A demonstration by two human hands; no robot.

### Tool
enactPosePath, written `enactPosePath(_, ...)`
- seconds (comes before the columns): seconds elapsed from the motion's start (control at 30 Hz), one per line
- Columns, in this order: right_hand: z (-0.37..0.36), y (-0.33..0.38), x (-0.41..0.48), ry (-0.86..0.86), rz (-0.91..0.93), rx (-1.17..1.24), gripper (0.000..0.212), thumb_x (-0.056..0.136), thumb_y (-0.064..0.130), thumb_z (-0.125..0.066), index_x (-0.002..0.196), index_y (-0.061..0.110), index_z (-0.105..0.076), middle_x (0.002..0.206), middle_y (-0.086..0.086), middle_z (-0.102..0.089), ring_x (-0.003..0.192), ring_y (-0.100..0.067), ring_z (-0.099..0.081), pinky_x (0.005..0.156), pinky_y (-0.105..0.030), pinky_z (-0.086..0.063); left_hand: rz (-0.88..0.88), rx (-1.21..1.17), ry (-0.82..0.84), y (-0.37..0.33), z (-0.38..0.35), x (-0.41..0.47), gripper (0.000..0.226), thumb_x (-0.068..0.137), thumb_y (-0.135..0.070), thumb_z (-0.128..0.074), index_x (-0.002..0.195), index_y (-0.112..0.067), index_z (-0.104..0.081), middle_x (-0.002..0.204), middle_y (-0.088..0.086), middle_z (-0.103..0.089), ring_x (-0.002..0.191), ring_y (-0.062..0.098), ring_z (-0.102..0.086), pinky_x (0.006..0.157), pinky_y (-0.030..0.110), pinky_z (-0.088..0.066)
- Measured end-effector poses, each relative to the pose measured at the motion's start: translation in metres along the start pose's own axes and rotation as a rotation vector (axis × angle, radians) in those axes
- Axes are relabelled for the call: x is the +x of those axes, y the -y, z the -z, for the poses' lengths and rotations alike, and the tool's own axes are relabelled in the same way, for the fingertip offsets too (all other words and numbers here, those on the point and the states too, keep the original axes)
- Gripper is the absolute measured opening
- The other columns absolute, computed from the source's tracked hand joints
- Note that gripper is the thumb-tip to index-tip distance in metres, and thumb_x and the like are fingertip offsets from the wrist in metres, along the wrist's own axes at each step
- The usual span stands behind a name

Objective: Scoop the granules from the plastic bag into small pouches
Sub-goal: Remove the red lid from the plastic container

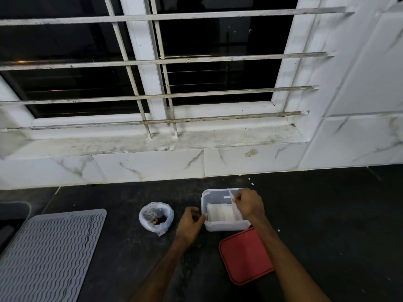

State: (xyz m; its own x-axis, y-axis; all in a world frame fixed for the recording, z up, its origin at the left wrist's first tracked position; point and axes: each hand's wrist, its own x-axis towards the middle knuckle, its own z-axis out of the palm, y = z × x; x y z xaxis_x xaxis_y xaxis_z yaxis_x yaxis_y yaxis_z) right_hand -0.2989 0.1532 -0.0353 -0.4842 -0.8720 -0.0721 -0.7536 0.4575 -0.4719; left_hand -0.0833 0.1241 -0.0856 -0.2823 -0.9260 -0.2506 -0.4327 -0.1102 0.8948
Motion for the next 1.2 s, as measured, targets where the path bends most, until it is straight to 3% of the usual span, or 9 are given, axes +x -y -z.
enactPosePath(0.1, 0.021, 0.009, -0.005, 0.000, 0.111, 0.189, 0.006, 0.086, 0.018, -0.069, 0.082, 0.016, -0.073, 0.083, 0.001, -0.073, 0.075, -0.014, -0.064, 0.063, -0.022, -0.043, -0.146, 0.008, -0.191, -0.009, 0.008, 0.010, 0.030, 0.090, -0.035, -0.067, 0.114, -0.022, -0.055, 0.109, -0.002, -0.061, 0.097, 0.009, -0.062, 0.086, 0.035, -0.056)
enactPosePath(0.17, 0.032, 0.017, -0.007, 0.093, 0.205, 0.315, 0.004, 0.086, 0.013, -0.070, 0.085, 0.012, -0.074, 0.083, 0.004, -0.072, 0.078, -0.011, -0.065, 0.070, -0.020, -0.047, -0.260, 0.029, -0.221, -0.024, 0.018, 0.020, 0.029, 0.092, -0.029, -0.065, 0.118, -0.019, -0.058, 0.115, 0.000, -0.056, 0.100, 0.012, -0.062, 0.090, 0.034, -0.053)
enactPosePath(0.33, 0.039, 0.033, -0.010, 0.218, 0.315, 0.326, 0.011, 0.087, 0.009, -0.069, 0.081, 0.018, -0.071, 0.077, 0.012, -0.066, 0.075, -0.004, -0.060, 0.074, -0.019, -0.047, -0.427, 0.155, 0.126, -0.063, 0.044, 0.024, 0.019, 0.094, -0.031, -0.062, 0.108, -0.022, -0.072, 0.103, -0.006, -0.067, 0.094, 0.006, -0.065, 0.086, 0.029, -0.053)
enactPosePath(0.47, 0.029, 0.042, -0.008, 0.193, 0.353, 0.228, 0.006, 0.087, 0.013, -0.070, 0.083, 0.015, -0.073, 0.082, 0.008, -0.067, 0.075, -0.007, -0.061, 0.072, -0.025, -0.046, -0.356, 0.204, 0.192, -0.067, 0.050, 0.018, 0.010, 0.085, -0.036, -0.073, 0.079, -0.028, -0.073, 0.081, -0.004, -0.074, 0.073, 0.007, -0.066, 0.075, 0.037, -0.055)
enactPosePath(0.6, 0.018, 0.054, -0.012, 0.006, 0.365, 0.133, 0.014, 0.085, 0.021, -0.071, 0.098, 0.015, -0.067, 0.099, 0.004, -0.059, 0.092, -0.011, -0.053, 0.080, -0.030, -0.045, -0.276, 0.250, 0.073, -0.063, 0.051, 0.013, 0.021, 0.082, -0.030, -0.077, 0.066, -0.030, -0.065, 0.075, -0.004, -0.072, 0.070, 0.008, -0.066, 0.071, 0.030, -0.055)
enactPosePath(0.8, -0.001, 0.073, -0.028, -0.146, 0.331, 0.379, 0.009, 0.086, 0.024, -0.071, 0.086, 0.018, -0.064, 0.087, 0.006, -0.066, 0.081, -0.009, -0.061, 0.072, -0.029, -0.052, -0.110, -0.175, -0.028, -0.068, 0.051, 0.003, 0.019, 0.086, -0.017, -0.073, 0.071, -0.009, -0.065, 0.069, 0.008, -0.066, 0.065, 0.017, -0.059, 0.062, 0.030, -0.051)
enactPosePath(0.9, -0.009, 0.062, -0.026, -0.232, 0.147, 0.577, 0.016, 0.086, 0.028, -0.070, 0.094, 0.016, -0.065, 0.094, 0.003, -0.068, 0.089, -0.013, -0.065, 0.079, -0.033, -0.053, 0.010, -0.418, -0.056, -0.064, 0.059, 0.000, 0.022, 0.093, -0.020, -0.064, 0.076, -0.007, -0.065, 0.062, 0.005, -0.061, 0.056, 0.014, -0.055, 0.052, 0.027, -0.047)
enactPosePath(1.07, 0.003, 0.058, -0.034, 0.315, -0.104, 0.888, 0.017, 0.098, 0.028, -0.057, 0.099, 0.015, -0.068, 0.093, -0.001, -0.069, 0.088, -0.016, -0.064, 0.076, -0.030, -0.051, 0.065, -0.423, 0.018, -0.047, 0.066, 0.004, 0.021, 0.094, -0.023, -0.063, 0.082, -0.006, -0.067, 0.065, 0.005, -0.062, 0.061, 0.013, -0.056, 0.055, 0.026, -0.047)
enactPosePath(1.2, 0.003, 0.061, -0.034, 0.257, -0.043, 0.900, 0.011, 0.095, 0.017, -0.062, 0.090, 0.014, -0.071, 0.082, 0.001, -0.067, 0.075, -0.009, -0.059, 0.066, -0.021, -0.047, 0.079, -0.348, 0.017, -0.048, 0.063, 0.006, 0.019, 0.092, -0.026, -0.066, 0.090, -0.007, -0.065, 0.072, 0.006, -0.065, 0.066, 0.015, -0.057, 0.055, 0.024, -0.047)
